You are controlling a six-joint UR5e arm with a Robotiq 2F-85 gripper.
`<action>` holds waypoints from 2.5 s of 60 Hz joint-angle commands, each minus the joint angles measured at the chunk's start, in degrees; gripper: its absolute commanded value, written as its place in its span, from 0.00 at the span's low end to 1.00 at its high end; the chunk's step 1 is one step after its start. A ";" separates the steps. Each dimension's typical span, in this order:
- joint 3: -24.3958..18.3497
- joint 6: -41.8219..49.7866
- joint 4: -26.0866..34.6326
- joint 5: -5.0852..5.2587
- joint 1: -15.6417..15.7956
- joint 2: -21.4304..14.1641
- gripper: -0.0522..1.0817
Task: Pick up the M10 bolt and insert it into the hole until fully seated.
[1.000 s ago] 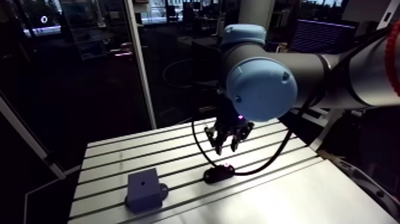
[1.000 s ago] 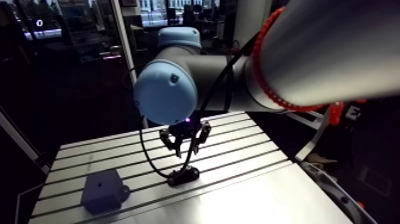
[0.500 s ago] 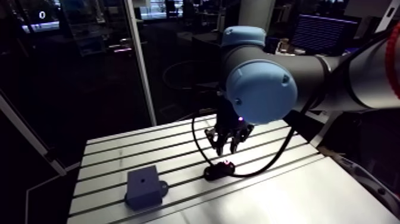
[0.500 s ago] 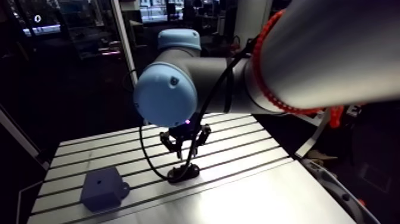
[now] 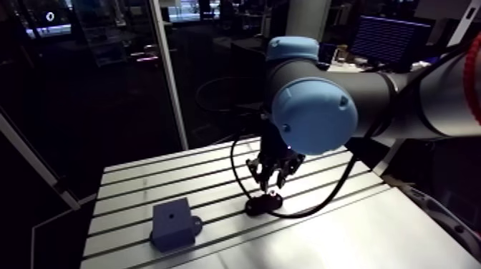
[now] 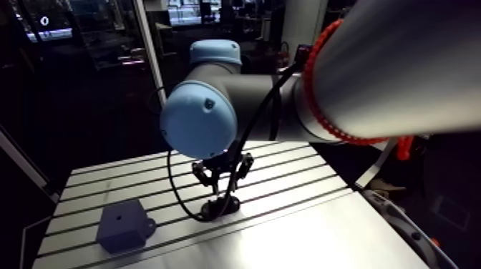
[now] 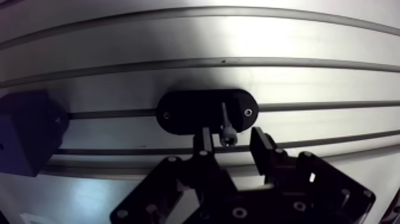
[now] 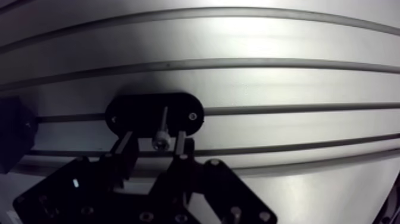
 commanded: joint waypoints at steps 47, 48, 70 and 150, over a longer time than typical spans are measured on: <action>0.37 -0.67 -0.50 -0.18 0.00 1.08 0.54; 0.37 -0.77 -0.52 -0.18 0.00 1.09 0.54; 0.37 -0.79 -0.87 -0.18 0.00 1.53 0.55; 0.64 -0.88 -0.79 -0.26 -0.09 1.53 0.64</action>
